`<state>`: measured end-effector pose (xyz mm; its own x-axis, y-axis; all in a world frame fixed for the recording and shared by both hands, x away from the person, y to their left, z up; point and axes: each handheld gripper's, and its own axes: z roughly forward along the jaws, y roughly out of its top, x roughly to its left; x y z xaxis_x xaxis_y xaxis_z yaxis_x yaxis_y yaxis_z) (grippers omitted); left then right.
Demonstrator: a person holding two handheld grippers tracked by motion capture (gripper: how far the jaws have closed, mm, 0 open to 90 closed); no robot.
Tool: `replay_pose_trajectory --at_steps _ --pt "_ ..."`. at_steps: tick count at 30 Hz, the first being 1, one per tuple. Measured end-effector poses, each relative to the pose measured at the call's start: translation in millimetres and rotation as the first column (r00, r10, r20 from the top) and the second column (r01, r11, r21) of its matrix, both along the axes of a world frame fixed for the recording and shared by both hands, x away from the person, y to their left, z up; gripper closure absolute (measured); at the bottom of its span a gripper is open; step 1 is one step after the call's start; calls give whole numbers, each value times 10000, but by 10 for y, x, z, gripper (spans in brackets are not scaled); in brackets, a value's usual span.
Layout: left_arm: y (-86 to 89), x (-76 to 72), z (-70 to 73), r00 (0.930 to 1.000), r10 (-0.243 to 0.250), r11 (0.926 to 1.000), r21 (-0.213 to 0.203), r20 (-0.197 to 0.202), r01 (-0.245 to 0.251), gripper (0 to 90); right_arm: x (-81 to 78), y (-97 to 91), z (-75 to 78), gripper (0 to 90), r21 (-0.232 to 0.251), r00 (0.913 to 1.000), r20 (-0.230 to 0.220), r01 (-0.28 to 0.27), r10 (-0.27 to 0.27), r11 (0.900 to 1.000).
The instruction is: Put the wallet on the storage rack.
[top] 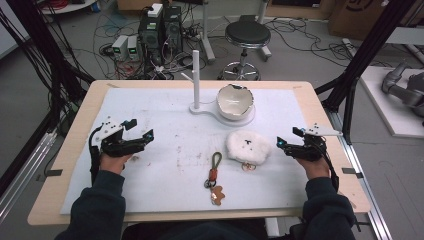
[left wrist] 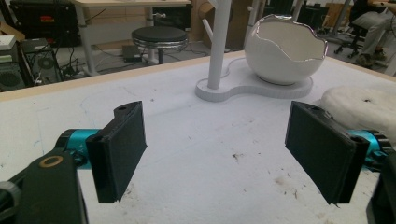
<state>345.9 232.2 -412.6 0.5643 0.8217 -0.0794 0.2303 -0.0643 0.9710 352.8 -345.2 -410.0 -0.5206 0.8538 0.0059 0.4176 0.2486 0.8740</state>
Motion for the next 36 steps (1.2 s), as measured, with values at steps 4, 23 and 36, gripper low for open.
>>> replay_pose_trajectory --at_steps 4,23,36 --pt "-1 13 -9 10000 54 10000 -35 -84 -54 205 18 24 -22 220 -43 9999 -132 -86 86 10000" --pt "-144 74 -17 9995 -4 10000 65 -328 6 208 192 339 -237 287 350 9759 -1993 -835 888 9959" --pt "-300 149 -35 9940 -730 9970 185 -809 747 208 228 442 -323 774 27 9396 -3042 -1640 1571 9865"
